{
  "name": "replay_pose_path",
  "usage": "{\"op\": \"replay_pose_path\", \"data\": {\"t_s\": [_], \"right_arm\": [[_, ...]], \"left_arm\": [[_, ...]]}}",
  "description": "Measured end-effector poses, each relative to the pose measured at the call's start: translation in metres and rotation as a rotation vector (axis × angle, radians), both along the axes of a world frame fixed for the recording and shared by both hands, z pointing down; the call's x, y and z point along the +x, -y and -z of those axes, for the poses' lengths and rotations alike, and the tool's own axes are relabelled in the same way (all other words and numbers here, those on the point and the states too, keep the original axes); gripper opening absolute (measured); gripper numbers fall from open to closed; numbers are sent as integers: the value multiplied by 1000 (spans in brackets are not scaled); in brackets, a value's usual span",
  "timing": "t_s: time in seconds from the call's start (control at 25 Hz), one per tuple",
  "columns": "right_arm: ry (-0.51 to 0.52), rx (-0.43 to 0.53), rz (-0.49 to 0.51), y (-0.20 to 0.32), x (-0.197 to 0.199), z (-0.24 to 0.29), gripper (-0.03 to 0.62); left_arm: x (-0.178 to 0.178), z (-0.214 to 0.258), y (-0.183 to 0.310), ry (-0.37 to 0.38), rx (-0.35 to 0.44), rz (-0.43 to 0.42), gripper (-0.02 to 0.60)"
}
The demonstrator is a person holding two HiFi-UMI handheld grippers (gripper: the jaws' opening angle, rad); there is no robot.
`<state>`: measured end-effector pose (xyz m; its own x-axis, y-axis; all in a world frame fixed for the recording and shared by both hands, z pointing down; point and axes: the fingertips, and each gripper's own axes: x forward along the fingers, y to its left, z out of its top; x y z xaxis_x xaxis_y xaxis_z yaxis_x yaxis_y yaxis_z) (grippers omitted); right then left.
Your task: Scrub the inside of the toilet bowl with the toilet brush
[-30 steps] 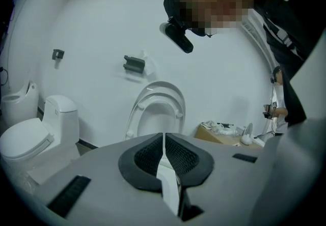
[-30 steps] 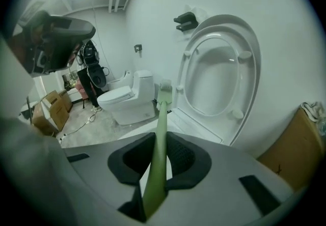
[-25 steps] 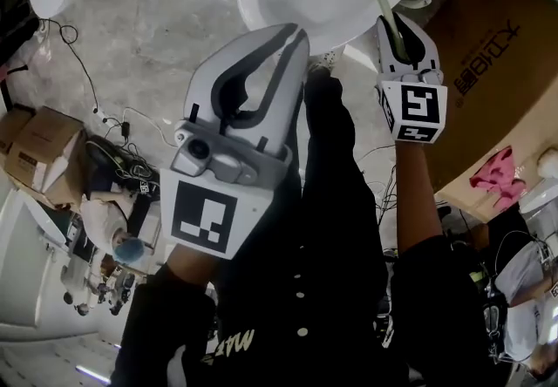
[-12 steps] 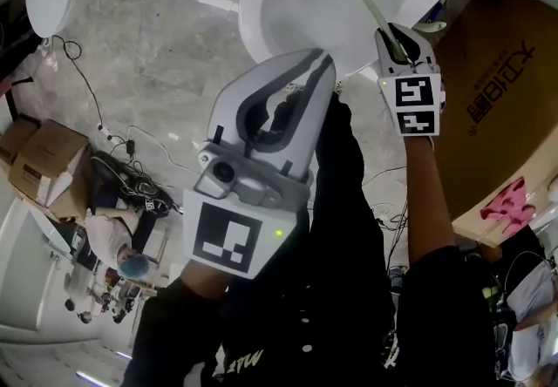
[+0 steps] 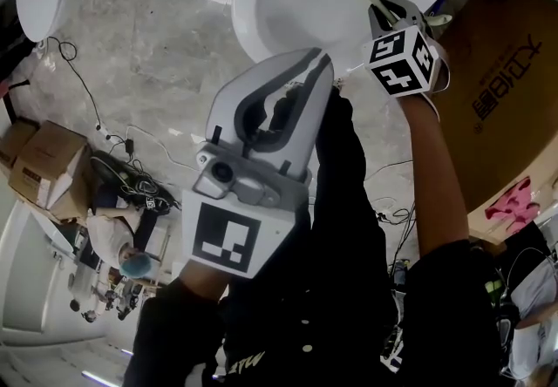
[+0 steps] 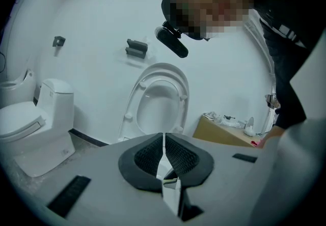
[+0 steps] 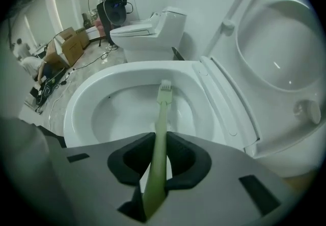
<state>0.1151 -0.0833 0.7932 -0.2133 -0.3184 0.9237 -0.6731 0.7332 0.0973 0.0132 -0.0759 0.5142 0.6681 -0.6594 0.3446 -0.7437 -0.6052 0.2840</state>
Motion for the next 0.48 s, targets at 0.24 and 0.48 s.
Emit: {"op": "replay_pose_path", "data": {"t_s": [0.24,0.48], "right_arm": [[-86,3,108,19,-1,-17,86],[-114,-36,157,34,-2,-28,86]], "left_arm": [[0,1,4,-23,4,14,37],[0,4,1,-37,-4,18,37]]}}
